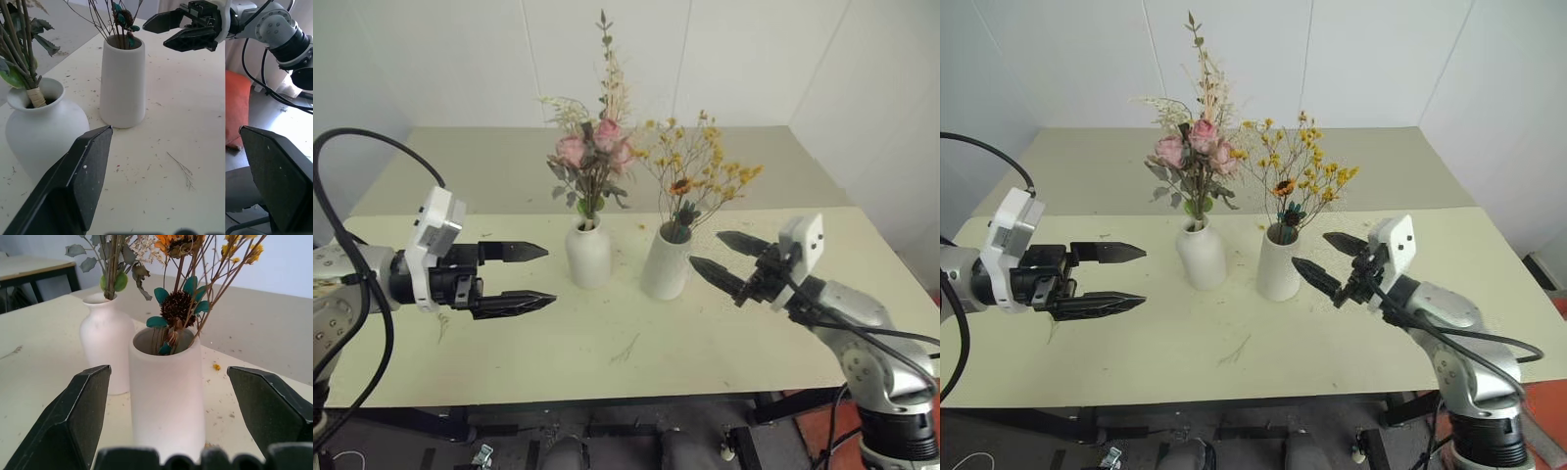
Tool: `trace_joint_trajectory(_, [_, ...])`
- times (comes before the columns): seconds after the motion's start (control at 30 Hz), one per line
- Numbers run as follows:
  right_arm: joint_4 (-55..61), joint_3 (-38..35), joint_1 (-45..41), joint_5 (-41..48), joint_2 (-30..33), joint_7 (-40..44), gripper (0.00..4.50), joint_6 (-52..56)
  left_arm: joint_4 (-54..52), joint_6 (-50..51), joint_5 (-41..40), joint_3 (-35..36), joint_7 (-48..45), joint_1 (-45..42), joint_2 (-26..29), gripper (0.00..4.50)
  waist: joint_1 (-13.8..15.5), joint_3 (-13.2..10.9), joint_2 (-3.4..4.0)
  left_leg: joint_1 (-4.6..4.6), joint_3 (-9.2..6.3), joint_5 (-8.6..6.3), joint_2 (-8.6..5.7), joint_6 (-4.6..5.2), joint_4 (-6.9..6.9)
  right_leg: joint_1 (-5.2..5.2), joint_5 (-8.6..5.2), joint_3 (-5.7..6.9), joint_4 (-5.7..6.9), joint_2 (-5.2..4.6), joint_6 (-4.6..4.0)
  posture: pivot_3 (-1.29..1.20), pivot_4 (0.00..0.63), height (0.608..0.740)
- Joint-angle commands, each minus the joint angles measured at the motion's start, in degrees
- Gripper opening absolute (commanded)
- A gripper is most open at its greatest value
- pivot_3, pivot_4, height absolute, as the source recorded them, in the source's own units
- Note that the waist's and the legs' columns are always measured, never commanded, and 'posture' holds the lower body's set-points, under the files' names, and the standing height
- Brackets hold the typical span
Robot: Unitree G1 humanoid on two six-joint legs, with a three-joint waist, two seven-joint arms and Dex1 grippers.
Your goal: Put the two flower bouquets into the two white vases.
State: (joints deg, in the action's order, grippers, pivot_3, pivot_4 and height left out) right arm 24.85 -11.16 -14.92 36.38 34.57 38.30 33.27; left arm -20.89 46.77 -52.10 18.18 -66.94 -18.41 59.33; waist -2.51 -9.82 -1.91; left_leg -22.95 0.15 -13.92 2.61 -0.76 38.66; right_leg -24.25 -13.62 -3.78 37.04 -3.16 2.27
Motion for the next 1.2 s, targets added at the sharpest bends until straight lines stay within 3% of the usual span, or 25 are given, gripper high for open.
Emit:
trace_joint_trajectory(0.03, [1.27,-3.42,0.21,1.6,3.82,3.28,4.48,-0.32,-1.0,-0.35,-0.68,2.16,0.28,0.51,0.71,4.5,0.04,0.0,0.0,0.0,0.0,0.0,0.0,0.0,0.0,0.0,0.0,0.0,0.0,0.0,0.0,0.0,0.15,0.74])
trace_joint_trajectory(0.5, [-3.4,-8.6,2.68,2.09,16.92,16.27,4.48,-0.86,-2.14,-0.26,-1.56,6.04,1.58,5.02,0.05,4.5,0.28,0.0,-0.01,-0.02,0.01,0.0,-0.01,0.0,-0.01,0.01,-0.01,0.0,-0.03,-0.02,0.0,0.0,0.15,0.74])
trace_joint_trajectory(1.2, [-2.9,-7.45,2.24,1.83,16.72,16.96,4.48,-0.82,-3.32,-0.16,-3.43,6.48,3.25,5.75,0.31,4.5,0.36,0.0,-0.01,-0.01,0.01,0.0,-0.01,0.0,0.0,0.01,-0.01,0.0,-0.03,-0.02,0.0,0.0,0.15,0.74])
